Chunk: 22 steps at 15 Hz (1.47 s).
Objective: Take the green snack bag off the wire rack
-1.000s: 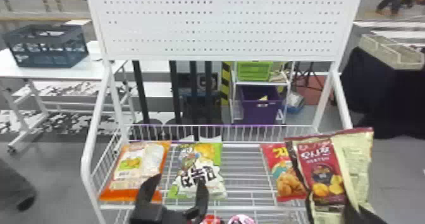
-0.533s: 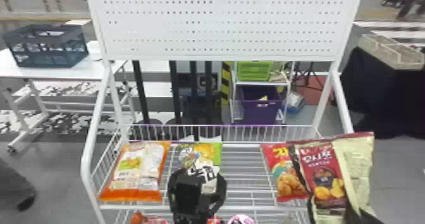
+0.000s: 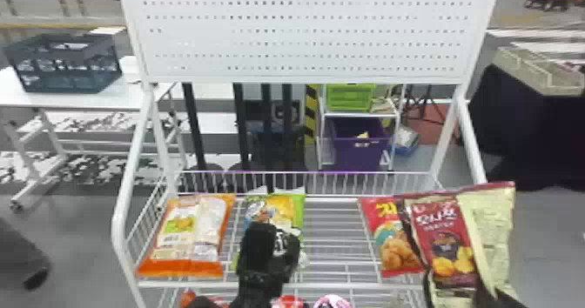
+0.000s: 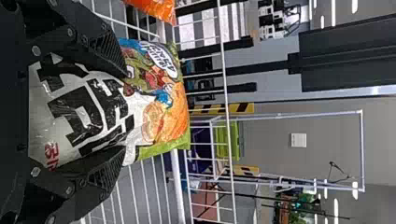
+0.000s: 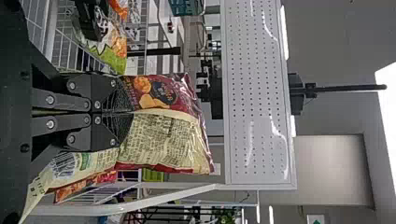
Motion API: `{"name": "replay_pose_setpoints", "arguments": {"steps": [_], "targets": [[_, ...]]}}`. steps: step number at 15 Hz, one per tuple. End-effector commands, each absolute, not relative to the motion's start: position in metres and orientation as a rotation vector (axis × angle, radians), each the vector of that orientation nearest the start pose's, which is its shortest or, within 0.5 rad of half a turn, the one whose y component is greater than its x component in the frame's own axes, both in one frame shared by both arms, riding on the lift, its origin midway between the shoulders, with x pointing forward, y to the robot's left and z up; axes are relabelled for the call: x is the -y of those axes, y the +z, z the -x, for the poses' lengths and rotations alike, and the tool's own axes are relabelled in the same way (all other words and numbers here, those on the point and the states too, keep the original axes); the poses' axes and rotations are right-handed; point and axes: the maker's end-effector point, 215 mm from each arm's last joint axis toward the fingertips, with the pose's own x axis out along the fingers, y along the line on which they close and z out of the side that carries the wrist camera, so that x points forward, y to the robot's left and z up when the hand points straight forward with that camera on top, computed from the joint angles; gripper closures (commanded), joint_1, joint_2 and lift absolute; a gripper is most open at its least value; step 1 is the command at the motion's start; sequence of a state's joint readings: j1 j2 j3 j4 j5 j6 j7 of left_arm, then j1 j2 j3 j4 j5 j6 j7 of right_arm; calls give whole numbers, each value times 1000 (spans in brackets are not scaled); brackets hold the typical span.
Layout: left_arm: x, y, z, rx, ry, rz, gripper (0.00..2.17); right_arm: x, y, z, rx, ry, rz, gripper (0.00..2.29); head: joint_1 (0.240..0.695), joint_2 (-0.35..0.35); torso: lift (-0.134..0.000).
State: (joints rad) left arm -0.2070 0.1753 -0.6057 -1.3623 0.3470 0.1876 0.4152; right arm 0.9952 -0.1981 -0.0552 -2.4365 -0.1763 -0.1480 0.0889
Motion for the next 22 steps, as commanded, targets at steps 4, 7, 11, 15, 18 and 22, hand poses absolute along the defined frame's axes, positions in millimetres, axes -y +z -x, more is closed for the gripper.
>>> {"name": "replay_pose_setpoints", "arguments": {"steps": [4, 7, 11, 15, 18, 22], "targets": [[-65, -433, -573, -310, -139, -31, 2118, 212, -259, -320, 22, 208, -18, 2243, 499, 0, 0], [-69, -419, -565, -298, -136, -29, 2138, 211, -258, -320, 25, 208, -19, 2243, 499, 0, 0], [-92, -370, -536, -213, -113, 12, 2138, 209, -258, -320, 28, 210, -25, 2243, 499, 0, 0], [-133, -316, -479, -128, -88, 4, 2135, 205, -259, -324, 34, 216, -30, 2243, 499, 0, 0], [-173, -309, -440, -132, -45, -34, 2132, 201, -263, -328, 35, 224, -39, 2243, 499, 0, 0], [-209, -309, -390, -140, 1, -91, 2128, 196, -265, -332, 39, 232, -47, 2243, 499, 0, 0]]}}
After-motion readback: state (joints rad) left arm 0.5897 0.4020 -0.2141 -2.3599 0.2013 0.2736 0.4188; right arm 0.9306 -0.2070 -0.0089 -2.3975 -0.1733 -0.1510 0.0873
